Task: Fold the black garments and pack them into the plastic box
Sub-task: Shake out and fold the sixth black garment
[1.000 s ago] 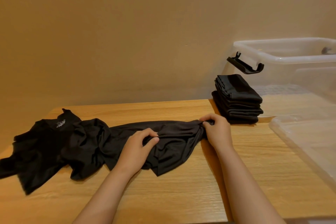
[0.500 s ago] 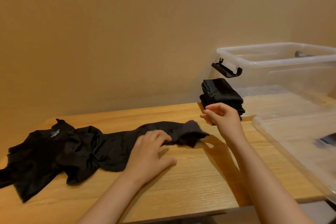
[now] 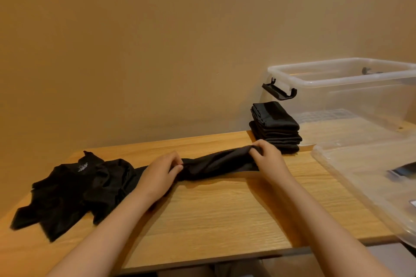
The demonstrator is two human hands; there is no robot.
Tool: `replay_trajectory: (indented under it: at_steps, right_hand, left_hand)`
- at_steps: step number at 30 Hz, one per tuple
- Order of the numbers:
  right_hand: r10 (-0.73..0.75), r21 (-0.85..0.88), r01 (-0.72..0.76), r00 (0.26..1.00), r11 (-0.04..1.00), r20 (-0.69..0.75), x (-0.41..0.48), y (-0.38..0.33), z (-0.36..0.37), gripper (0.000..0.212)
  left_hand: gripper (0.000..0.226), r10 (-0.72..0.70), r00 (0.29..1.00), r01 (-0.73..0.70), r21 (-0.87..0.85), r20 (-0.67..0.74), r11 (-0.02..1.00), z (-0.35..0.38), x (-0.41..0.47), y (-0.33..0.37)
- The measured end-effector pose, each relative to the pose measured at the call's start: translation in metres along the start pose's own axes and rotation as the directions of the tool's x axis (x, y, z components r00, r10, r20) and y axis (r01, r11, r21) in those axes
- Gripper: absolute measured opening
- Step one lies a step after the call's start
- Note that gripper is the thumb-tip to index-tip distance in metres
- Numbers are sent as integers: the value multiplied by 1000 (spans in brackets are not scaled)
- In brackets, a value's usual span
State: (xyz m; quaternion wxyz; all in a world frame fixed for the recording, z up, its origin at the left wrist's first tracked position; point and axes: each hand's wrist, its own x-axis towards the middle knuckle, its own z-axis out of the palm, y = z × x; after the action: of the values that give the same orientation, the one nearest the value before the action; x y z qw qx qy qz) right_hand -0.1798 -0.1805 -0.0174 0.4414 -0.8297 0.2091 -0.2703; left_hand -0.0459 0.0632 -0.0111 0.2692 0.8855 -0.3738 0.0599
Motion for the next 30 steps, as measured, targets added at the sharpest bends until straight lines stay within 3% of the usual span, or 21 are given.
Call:
replay_trajectory:
  at_steps: [5, 9, 12, 15, 17, 21, 24, 30]
  right_hand:
    - [-71, 255, 96, 992, 962, -107, 16, -61, -18, 17]
    - [-187, 298, 242, 962, 924, -201, 34, -118, -43, 21]
    - [-288, 259, 356, 920, 898, -266, 45, -157, -62, 23]
    - [-321, 252, 386, 910, 887, -262, 54, -181, -73, 20]
    - [-277, 303, 326, 941, 896, -193, 55, -187, -75, 15]
    - [-242, 421, 240, 969, 875, -49, 45, -181, -78, 17]
    - [-300, 434, 290, 953, 853, -46, 37, -180, -83, 11]
    - [-262, 325, 276, 961, 905, -87, 40, -167, -83, 38]
  left_hand:
    - [12, -131, 970, 49, -365, -203, 930, -66, 33, 29]
    - [19, -199, 944, 23, -547, -264, 837, -121, 55, 61]
    - [24, -151, 955, -26, -580, -255, 814, -155, 64, 82]
    - [36, -67, 995, -3, -676, -78, 737, -180, 61, 93]
    - [40, -29, 999, 39, -665, 27, 746, -187, 58, 92]
    - [7, -3, 1000, -8, -593, -18, 806, -183, 52, 84]
    - [17, 25, 1000, -18, -615, 3, 788, -181, 47, 79]
    - [23, -55, 987, -60, -655, -154, 754, -171, 52, 67]
